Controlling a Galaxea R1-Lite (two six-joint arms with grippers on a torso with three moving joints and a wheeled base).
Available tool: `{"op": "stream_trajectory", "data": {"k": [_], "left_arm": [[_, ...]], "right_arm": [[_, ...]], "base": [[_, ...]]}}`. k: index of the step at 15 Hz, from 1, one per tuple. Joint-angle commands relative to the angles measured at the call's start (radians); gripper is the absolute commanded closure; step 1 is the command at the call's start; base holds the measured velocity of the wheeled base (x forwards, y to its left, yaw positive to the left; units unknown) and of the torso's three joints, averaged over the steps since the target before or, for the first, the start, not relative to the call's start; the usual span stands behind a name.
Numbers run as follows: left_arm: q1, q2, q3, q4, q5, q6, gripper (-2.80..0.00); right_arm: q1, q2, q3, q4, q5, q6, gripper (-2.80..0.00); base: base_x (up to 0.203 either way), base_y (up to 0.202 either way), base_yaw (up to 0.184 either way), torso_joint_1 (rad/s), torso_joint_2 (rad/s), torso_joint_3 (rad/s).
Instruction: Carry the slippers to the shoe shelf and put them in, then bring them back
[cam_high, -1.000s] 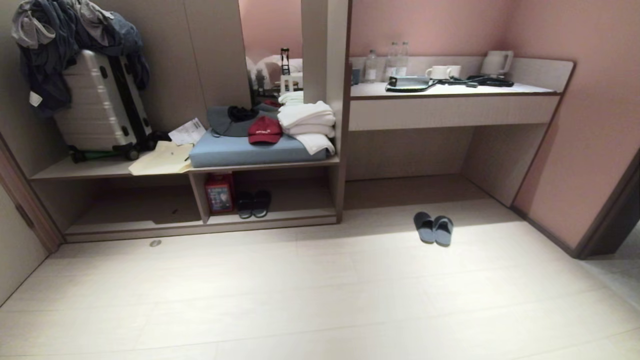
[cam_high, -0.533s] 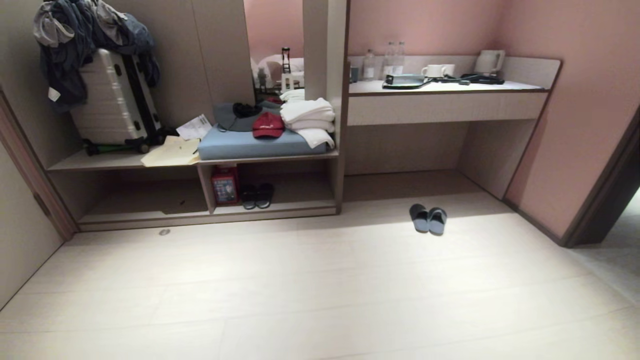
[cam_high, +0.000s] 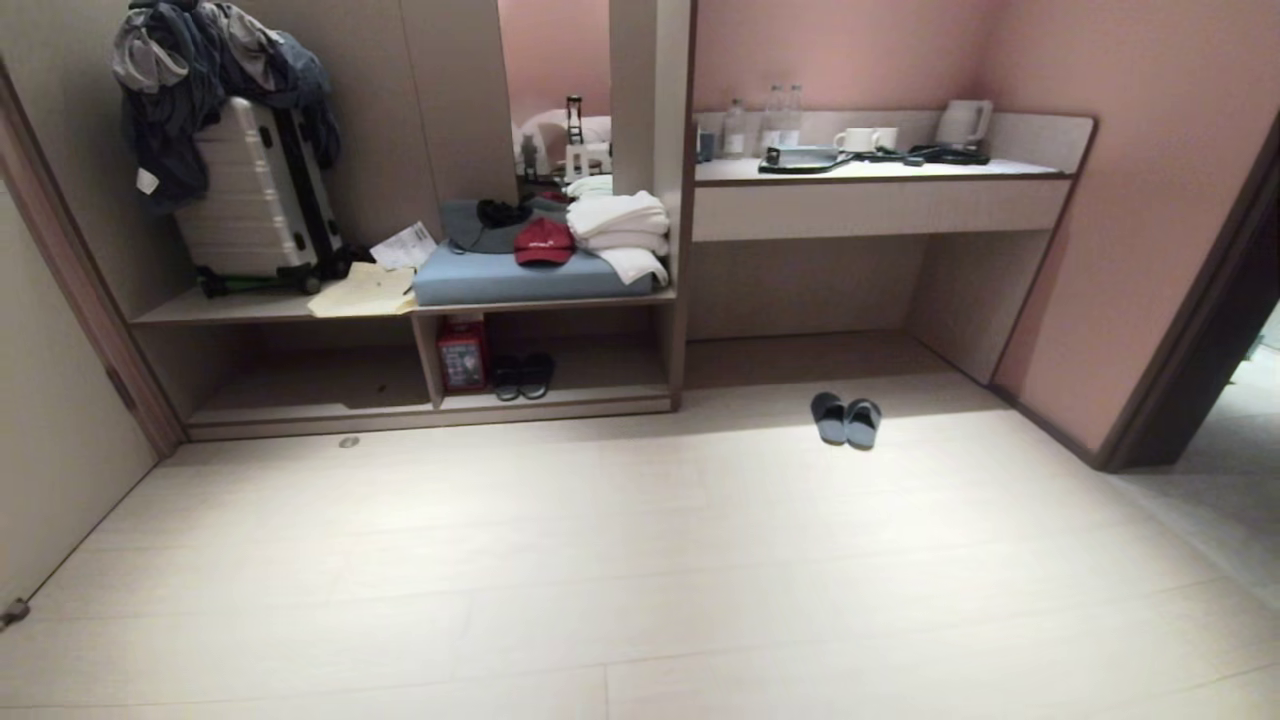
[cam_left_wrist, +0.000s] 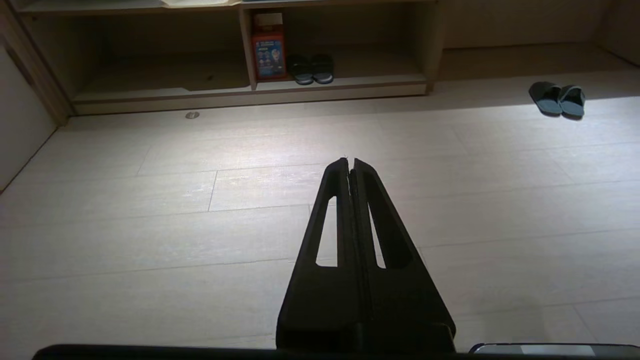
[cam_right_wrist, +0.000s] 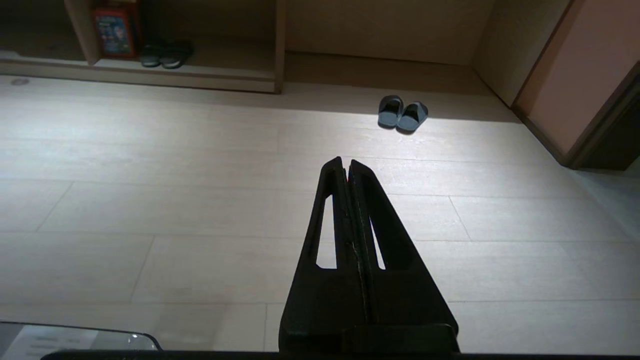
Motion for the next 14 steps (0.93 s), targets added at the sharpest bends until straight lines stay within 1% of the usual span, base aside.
{"op": "stream_trajectory", "data": {"k": [1,4,14], "left_arm": [[0.000,0.001,0.002,0.000,0.000,0.000,0.00],[0.000,0.001,0.002,0.000,0.000,0.002,0.00],[0.000,0.001,0.002,0.000,0.000,-0.001,0.00]], "right_arm": [[0.000,-0.002,0.002,0.000,0.001,-0.001,0.00],[0.000,-0.002,0.002,0.000,0.001,-0.001,0.00],[0.000,-0.002,0.002,0.000,0.001,-0.001,0.00]], "base": [[-0.199,0.000,0.000,0.003,0.00,0.002],[-0.153,0.000,0.001,-0.002,0.00,0.002],[0.000,0.000,0.000,0.000,0.00,0.000]]}}
